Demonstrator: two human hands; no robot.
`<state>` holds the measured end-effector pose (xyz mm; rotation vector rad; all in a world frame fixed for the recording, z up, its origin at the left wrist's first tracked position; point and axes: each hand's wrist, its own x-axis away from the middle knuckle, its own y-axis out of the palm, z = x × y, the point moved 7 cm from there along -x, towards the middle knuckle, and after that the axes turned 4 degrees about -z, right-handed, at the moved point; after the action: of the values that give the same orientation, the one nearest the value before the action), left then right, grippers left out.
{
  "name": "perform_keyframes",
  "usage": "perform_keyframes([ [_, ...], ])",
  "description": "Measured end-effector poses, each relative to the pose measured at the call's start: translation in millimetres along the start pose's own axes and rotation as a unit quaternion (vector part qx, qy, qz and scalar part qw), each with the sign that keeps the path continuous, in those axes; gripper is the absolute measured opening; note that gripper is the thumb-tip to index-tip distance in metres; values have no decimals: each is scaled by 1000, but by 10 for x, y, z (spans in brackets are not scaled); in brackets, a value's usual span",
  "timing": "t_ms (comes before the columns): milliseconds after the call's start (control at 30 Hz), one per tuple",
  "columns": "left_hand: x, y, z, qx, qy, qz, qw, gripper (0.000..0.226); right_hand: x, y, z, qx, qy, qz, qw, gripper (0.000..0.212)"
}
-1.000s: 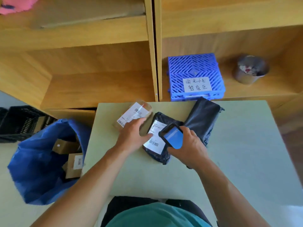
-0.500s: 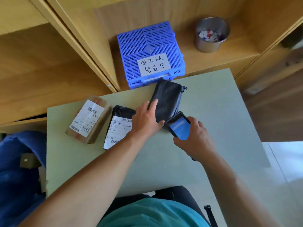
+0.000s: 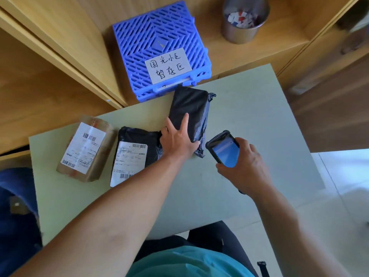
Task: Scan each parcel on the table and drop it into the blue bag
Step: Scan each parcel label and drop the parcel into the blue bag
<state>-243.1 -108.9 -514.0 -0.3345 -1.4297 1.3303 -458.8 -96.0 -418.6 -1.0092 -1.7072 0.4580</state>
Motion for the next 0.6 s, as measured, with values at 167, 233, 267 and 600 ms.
perform_keyframes([
  [167, 43, -9, -89, 151, -2, -24, 988, 111, 82, -9, 7, -14, 2, 2, 1000, 81],
  [233, 100, -73, -216, 330, 16, -51, 943, 112, 122, -68, -32, -26, 1, 14, 1000, 81],
  [267, 150, -109, -289, 421, 17, -72, 904, 112, 143, -96, -73, -33, -3, 18, 999, 81],
  [600, 1068, -525, -1165, 858, -35, -216, 465, 57, 536, -146, -940, -47, -130, 13, 990, 85],
])
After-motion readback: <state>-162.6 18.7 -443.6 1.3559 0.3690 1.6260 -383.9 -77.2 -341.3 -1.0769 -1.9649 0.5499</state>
